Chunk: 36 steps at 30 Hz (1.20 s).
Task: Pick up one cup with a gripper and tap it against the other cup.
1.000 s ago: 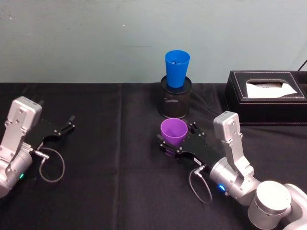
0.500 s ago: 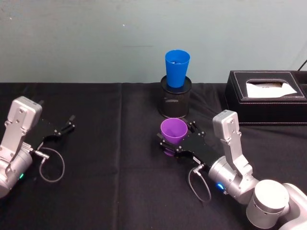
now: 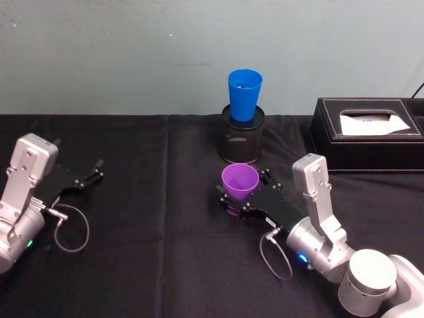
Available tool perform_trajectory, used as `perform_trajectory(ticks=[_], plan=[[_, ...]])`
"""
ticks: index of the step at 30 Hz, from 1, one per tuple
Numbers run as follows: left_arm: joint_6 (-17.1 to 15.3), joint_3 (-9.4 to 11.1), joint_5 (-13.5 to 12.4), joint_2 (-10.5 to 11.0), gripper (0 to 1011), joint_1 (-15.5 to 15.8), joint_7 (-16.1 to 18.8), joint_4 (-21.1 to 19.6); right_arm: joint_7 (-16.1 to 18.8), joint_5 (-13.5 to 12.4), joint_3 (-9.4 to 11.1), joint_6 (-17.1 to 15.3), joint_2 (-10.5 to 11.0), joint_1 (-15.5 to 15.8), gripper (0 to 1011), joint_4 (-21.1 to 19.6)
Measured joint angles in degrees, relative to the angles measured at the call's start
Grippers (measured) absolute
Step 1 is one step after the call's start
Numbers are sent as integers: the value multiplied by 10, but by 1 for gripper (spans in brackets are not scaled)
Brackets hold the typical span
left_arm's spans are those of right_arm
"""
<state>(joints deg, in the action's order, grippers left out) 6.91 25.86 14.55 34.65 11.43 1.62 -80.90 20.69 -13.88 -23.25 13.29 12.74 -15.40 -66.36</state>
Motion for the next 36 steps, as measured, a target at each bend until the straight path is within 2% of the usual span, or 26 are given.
perform_trajectory(ticks=[5,13,20,26,27,29,33,36], plan=[[0,0,0,0,1000,0,0,0,3,4,5,0,-4,0,955,4],[0,0,0,0,1000,0,0,0,6,14,11,-3,-11,-1,765,8],[0,0,0,0,1000,0,0,0,10,16,20,-11,-11,8,735,-16],[0,0,0,0,1000,0,0,0,2,20,29,-54,2,23,723,-76],[0,0,0,0,1000,0,0,0,-1,20,31,-73,5,26,723,-94],[0,0,0,0,1000,0,0,0,-3,19,33,-83,7,28,722,-102],[0,0,0,0,1000,0,0,0,-2,3,41,-135,18,34,722,-148],[0,0,0,0,1000,0,0,0,6,-13,47,-153,27,38,722,-176]])
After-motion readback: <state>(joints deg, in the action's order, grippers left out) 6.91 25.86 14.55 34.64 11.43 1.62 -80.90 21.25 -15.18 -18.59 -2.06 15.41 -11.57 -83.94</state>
